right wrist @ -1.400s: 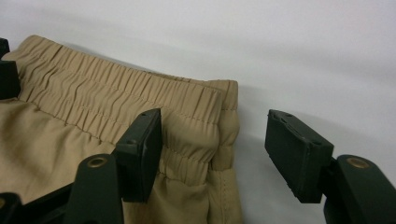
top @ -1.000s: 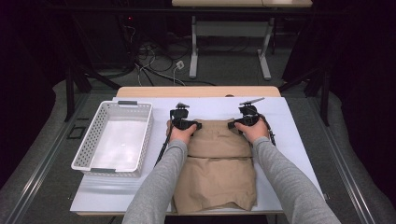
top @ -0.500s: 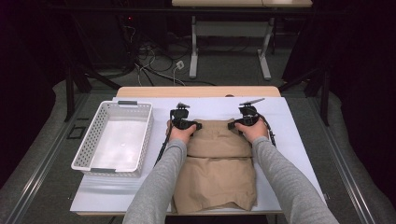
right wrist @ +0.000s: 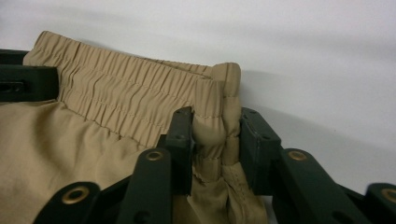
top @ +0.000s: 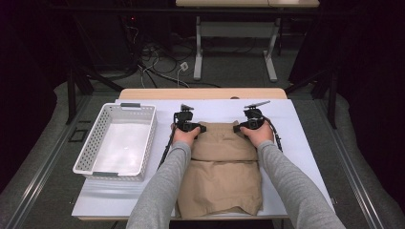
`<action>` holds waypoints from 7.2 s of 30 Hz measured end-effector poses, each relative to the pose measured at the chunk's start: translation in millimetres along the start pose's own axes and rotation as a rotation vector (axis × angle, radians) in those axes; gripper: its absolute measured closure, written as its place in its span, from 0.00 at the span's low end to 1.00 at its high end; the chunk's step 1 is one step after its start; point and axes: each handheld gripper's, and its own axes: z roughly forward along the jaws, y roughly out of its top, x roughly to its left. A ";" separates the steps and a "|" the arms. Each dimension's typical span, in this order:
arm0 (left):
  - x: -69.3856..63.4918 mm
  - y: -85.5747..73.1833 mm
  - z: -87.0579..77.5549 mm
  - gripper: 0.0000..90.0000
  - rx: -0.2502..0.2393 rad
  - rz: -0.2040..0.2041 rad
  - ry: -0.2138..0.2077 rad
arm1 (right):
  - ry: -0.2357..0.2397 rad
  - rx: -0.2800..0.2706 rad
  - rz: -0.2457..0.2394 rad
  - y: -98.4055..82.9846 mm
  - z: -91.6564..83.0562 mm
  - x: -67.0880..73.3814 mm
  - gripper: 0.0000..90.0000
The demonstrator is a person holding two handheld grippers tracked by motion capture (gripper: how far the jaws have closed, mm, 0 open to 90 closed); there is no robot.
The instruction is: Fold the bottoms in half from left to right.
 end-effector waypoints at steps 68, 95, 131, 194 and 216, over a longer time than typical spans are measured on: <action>-57.7 -44.7 -118.5 0.72 -0.076 0.180 -0.153 | 0.213 -0.181 -0.190 -43.9 -127.1 43.7 0.80; -72.6 -97.3 -136.6 0.72 -0.045 0.207 -0.207 | 0.270 -0.139 -0.216 -98.9 -148.1 49.8 0.80; -69.8 -174.6 -120.8 0.73 -0.047 0.226 -0.272 | 0.299 -0.126 -0.231 -180.2 -135.6 43.0 0.79; -76.2 -165.1 -110.3 0.95 0.078 0.161 -0.300 | 0.384 -0.022 -0.177 -175.6 -127.0 47.4 0.88; -80.7 -195.0 -105.9 0.98 0.103 0.190 -0.299 | 0.371 0.059 -0.230 -196.1 -124.1 57.3 0.96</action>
